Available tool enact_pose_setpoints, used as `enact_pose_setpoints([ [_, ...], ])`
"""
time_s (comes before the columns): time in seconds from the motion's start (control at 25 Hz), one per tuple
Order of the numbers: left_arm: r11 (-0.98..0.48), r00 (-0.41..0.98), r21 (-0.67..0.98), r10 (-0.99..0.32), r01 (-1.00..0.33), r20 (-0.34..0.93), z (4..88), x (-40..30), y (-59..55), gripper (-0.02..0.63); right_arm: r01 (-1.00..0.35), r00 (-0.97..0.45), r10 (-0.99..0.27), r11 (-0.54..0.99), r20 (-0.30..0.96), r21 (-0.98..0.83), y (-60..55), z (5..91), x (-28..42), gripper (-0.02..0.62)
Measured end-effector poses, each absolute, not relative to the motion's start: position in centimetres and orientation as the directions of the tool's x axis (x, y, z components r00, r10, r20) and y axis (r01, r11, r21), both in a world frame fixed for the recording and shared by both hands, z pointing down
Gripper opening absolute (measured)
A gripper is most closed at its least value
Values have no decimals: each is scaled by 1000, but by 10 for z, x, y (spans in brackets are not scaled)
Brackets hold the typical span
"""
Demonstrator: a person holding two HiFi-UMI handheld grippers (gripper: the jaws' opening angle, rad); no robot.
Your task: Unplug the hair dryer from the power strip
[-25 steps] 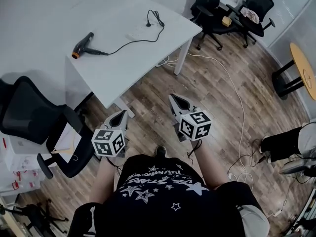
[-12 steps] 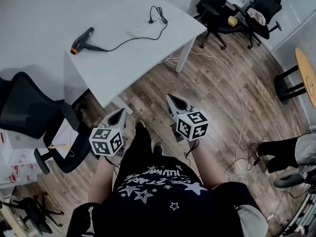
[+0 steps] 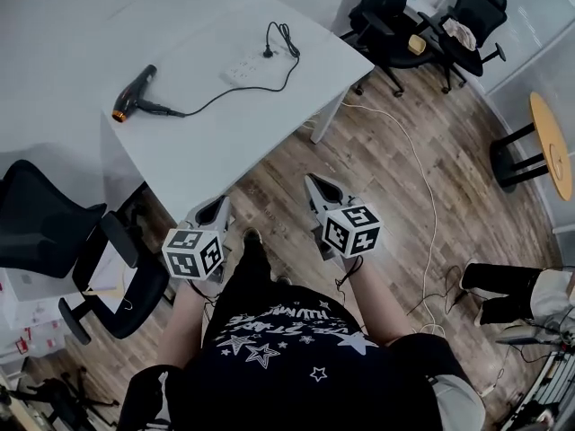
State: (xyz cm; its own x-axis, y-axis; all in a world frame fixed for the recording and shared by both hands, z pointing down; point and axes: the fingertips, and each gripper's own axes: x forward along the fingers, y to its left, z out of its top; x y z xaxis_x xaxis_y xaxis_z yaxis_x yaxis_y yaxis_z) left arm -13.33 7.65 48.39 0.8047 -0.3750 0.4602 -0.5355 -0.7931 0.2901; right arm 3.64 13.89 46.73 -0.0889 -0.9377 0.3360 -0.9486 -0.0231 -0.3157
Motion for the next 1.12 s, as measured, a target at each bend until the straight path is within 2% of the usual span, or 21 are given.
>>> enact_pose_setpoints([
  [0.36,-809,823,292,-361,-510,438,473,-94,-28,9,-951,-62,-938,-48,341,-305,42,460,71,8],
  [0.68,-798,826,327,-340,-507,450,484,-91,-97,9,-955,-46,-925,-70,376,-289,-23,462,80,8],
  [1.12,-799,847,384,-272,-463,456,498,-78,-134,9,-961,-1,-901,-119,433,-248,-46,468,95,8],
])
